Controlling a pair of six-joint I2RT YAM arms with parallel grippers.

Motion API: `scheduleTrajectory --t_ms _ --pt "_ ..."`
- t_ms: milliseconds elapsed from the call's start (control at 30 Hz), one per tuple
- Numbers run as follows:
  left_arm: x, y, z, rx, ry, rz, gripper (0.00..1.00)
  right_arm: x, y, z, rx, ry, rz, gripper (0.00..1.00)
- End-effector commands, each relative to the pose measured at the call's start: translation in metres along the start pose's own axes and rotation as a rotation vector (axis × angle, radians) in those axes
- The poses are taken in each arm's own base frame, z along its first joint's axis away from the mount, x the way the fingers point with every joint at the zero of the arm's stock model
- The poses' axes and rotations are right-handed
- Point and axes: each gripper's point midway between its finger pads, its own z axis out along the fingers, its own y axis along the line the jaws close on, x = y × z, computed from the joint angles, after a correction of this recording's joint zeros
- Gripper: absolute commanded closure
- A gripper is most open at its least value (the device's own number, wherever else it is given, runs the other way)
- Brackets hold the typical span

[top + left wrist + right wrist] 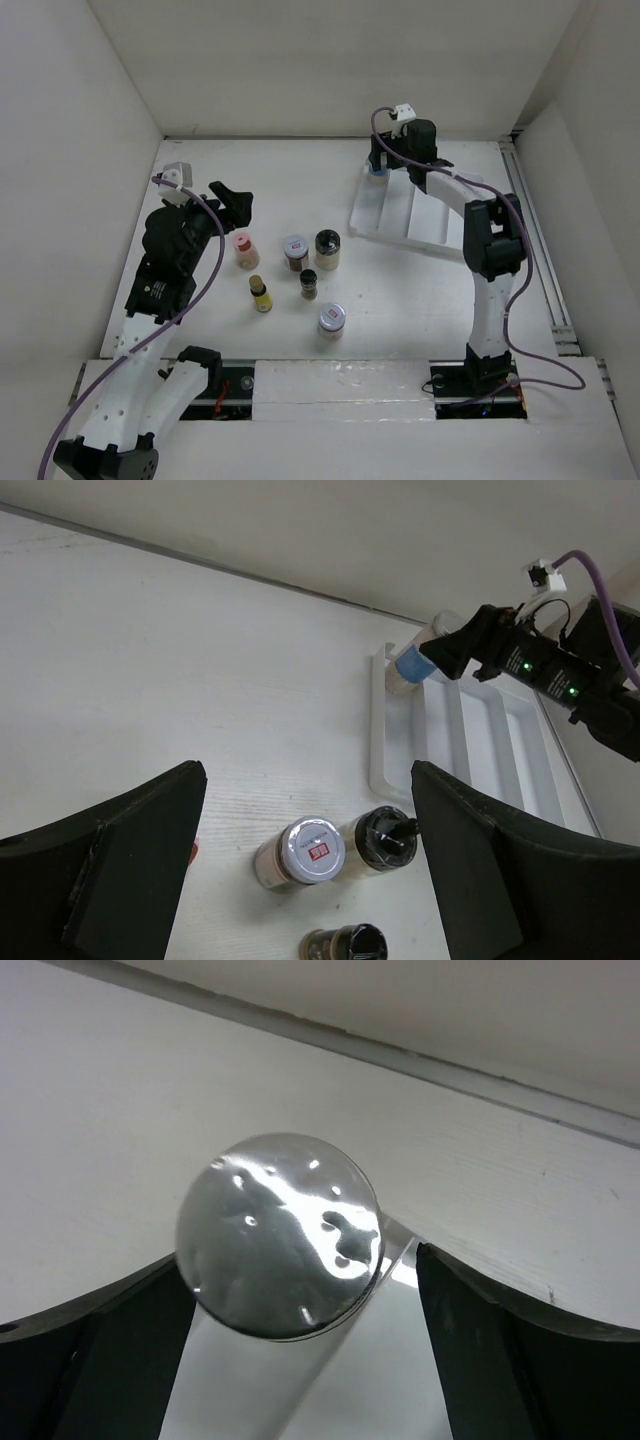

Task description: Organize the condiment bottles

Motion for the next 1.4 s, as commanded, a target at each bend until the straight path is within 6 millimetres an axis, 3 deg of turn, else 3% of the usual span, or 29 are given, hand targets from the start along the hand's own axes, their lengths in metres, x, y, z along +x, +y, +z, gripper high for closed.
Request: scheduleTrajectory --t_ms 0,33,67,100,133,200,233,267,333,367,400,433,467,500,533,567,633,700,833,933,967,1000,1300,1367 --pt "-0.007 -0.004 0.003 0.021 -0.03 0.003 0.21 -0.091 0.016 -0.038 0.014 -0.199 -0.069 0.07" --pt "-0.007 -0.004 0.003 0.021 -0.03 0.003 0.21 -0.093 0.017 -0.045 0.015 -0.203 -0.07 0.04" --pt "-0.007 -0.004 0.003 0.021 -0.03 0.003 0.21 -0.112 0.024 -0.062 0.017 -0.242 -0.076 0.04" --pt "-0.007 -0.004 0.003 0.021 -0.03 0.003 0.21 -0.105 0.035 -0.068 0.001 -0.228 -0.079 0.03" --pt "-0.007 -0.004 0.003 0.021 -0.03 0.003 0.21 -0.119 0.043 -0.078 -0.011 -0.258 -0.085 0.03" --pt "-0.008 -0.002 0.003 0.011 -0.036 -0.006 0.21 -0.116 0.062 -0.1 -0.038 -0.259 -0.102 0.03" --pt "-0.007 0.0 0.003 -0.002 -0.031 -0.007 0.21 -0.111 0.085 -0.107 -0.087 -0.254 -0.113 0.03" --pt "-0.007 0.0 0.003 -0.002 -0.031 -0.007 0.21 -0.084 0.097 -0.109 -0.109 -0.203 -0.116 0.09" --pt "-0.007 0.0 0.003 -0.002 -0.031 -0.016 0.19 -0.08 0.127 -0.133 -0.172 -0.223 -0.104 0.18" --pt "-0.007 0.0 0.003 -0.002 -0.031 -0.016 0.19 -0.069 0.153 -0.142 -0.224 -0.22 -0.118 0.22" --pt "-0.005 0.003 0.005 -0.015 -0.025 -0.016 0.19 -0.049 0.162 -0.157 -0.247 -0.204 -0.113 0.26" --pt "-0.007 0.003 0.004 -0.024 -0.028 -0.025 0.19 -0.045 0.173 -0.166 -0.277 -0.222 -0.108 0.26" --pt "-0.008 0.004 0.005 -0.033 -0.033 -0.036 0.19 -0.034 0.191 -0.178 -0.335 -0.217 -0.12 0.25" --pt "-0.008 0.004 0.005 -0.033 -0.033 -0.036 0.18 -0.008 0.196 -0.185 -0.364 -0.177 -0.126 0.21" --pt "-0.009 0.006 0.005 -0.044 -0.039 -0.036 0.18 -0.012 0.204 -0.205 -0.397 -0.205 -0.132 0.19" --pt "-0.011 0.009 0.005 -0.062 -0.049 -0.045 0.18 -0.004 0.219 -0.218 -0.46 -0.203 -0.153 0.15" --pt "-0.013 0.01 0.004 -0.07 -0.052 -0.045 0.17 0.014 0.23 -0.243 -0.526 -0.201 -0.176 0.05" --pt "-0.012 0.007 0.004 -0.058 -0.045 -0.045 0.17 0.032 0.245 -0.255 -0.593 -0.163 -0.197 0.0" --pt "-0.011 0.006 0.007 -0.05 -0.039 -0.045 0.16 0.059 0.245 -0.242 -0.582 -0.064 -0.211 0.0" --pt "-0.009 0.004 0.006 -0.037 -0.032 -0.045 0.16 0.072 0.252 -0.218 -0.609 -0.005 -0.219 0.0" --pt "-0.011 0.003 0.007 -0.033 -0.04 -0.045 0.16 0.064 0.254 -0.212 -0.61 -0.016 -0.231 0.0" --pt "-0.011 0.003 0.007 -0.033 -0.04 -0.045 0.16 0.076 0.256 -0.2 -0.608 0.021 -0.23 0.0" --pt "-0.009 0.004 0.005 -0.035 -0.038 -0.045 0.16 0.069 0.264 -0.166 -0.573 -0.026 -0.212 0.01" --pt "-0.009 0.004 0.005 -0.035 -0.038 -0.045 0.16 0.071 0.266 -0.157 -0.572 -0.015 -0.212 0.12"
